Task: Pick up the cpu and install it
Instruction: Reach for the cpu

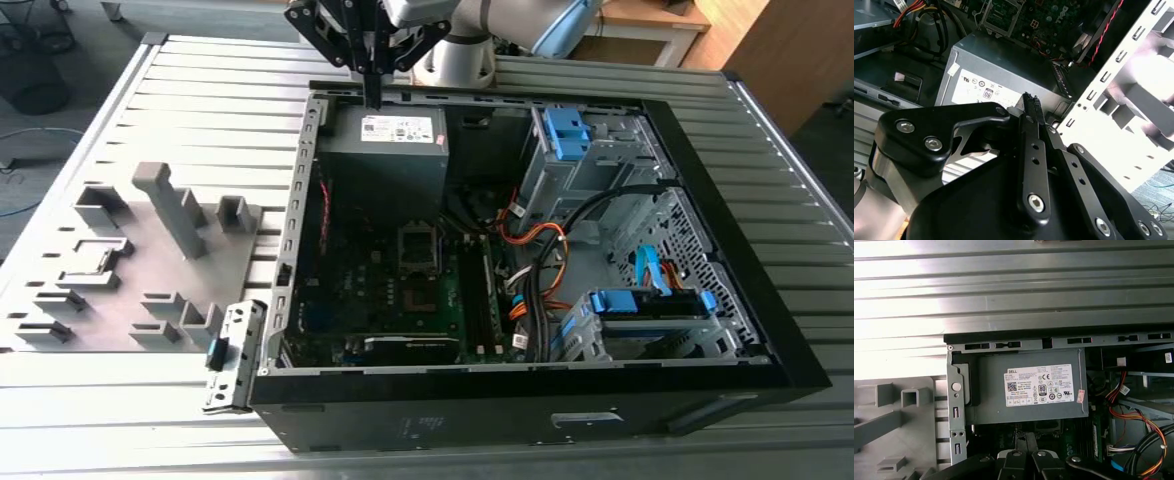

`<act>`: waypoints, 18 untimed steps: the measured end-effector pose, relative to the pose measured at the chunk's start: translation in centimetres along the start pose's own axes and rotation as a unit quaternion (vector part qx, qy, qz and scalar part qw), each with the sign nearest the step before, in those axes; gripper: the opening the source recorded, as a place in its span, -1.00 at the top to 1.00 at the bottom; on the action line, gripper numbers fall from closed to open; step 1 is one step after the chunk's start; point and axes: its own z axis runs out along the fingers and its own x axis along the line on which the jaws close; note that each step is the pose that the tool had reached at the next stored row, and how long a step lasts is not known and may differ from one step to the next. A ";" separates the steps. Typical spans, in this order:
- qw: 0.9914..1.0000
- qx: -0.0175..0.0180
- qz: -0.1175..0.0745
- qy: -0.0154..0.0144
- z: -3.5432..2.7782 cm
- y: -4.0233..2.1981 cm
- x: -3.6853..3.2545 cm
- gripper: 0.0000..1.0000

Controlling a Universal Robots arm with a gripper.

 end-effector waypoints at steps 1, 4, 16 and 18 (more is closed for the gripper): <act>1.000 0.000 0.000 0.000 0.00 0.00 0.00 0.79; 1.000 0.000 0.000 0.000 0.00 0.00 0.00 0.79; 1.000 0.000 0.000 0.000 -0.02 -0.08 1.04 0.79; 1.000 0.000 0.000 0.000 -0.03 -0.09 1.23 0.79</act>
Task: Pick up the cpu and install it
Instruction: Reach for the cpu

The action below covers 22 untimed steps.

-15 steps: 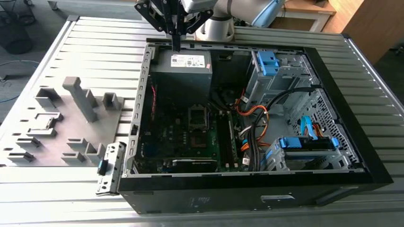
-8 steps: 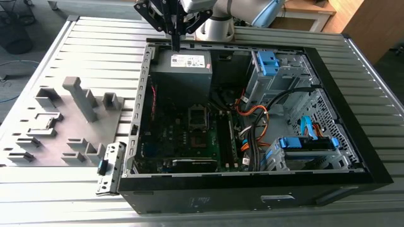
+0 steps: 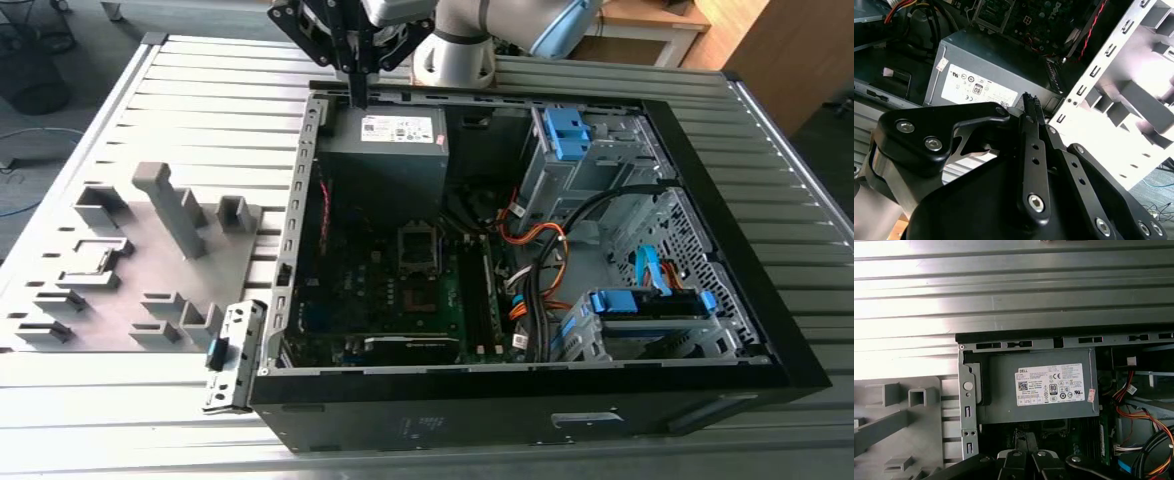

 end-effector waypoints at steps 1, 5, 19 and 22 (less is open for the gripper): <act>1.000 0.000 0.000 0.000 -0.01 -0.01 0.18 0.79; 1.000 0.000 0.000 0.000 -0.01 -0.01 0.21 0.79; 1.000 0.000 0.000 0.000 0.00 -0.11 1.46 0.79; 1.000 0.000 0.000 0.000 0.00 -0.16 2.08 0.79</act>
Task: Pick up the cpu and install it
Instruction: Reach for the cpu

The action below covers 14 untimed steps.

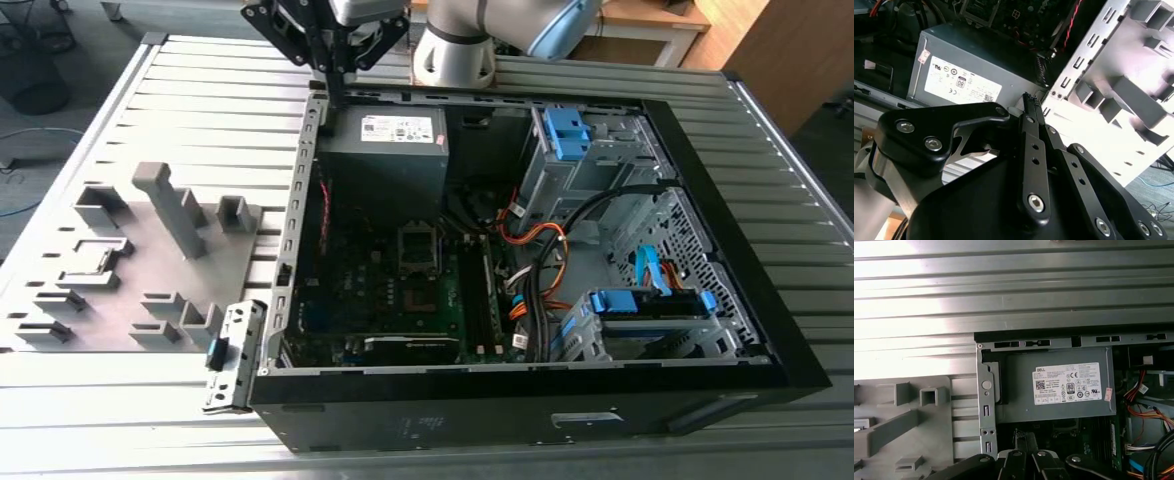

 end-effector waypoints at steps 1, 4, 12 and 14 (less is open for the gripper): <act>1.000 0.000 0.000 0.000 0.00 -0.02 0.23 0.79; 1.000 0.000 0.000 0.000 0.00 -0.07 0.88 0.79; 1.000 0.000 0.000 0.000 0.01 -0.20 2.53 0.79; 1.000 0.000 0.000 0.000 0.02 -0.23 2.93 0.79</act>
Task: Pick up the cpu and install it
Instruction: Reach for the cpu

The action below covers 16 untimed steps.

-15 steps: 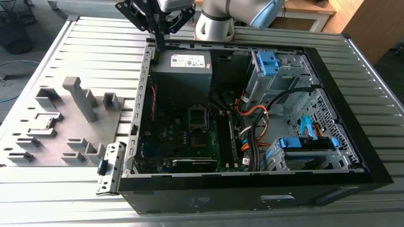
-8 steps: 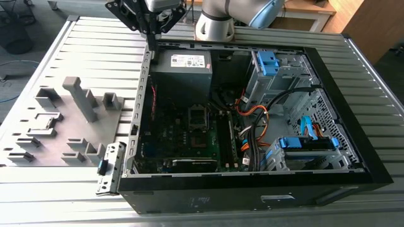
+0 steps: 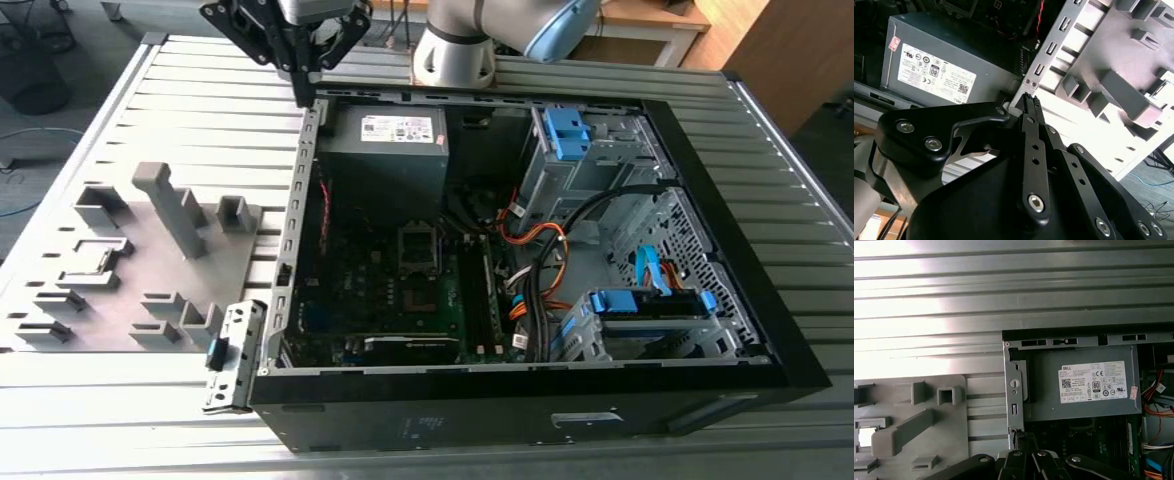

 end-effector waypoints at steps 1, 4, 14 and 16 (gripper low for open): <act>1.000 0.000 0.000 0.000 0.00 -0.01 0.20 0.79; 1.000 0.000 0.000 0.000 0.00 -0.06 0.76 0.79; 1.000 0.000 0.000 0.000 0.00 -0.11 1.39 0.79; 1.000 0.000 0.000 0.000 0.00 -0.11 1.42 0.79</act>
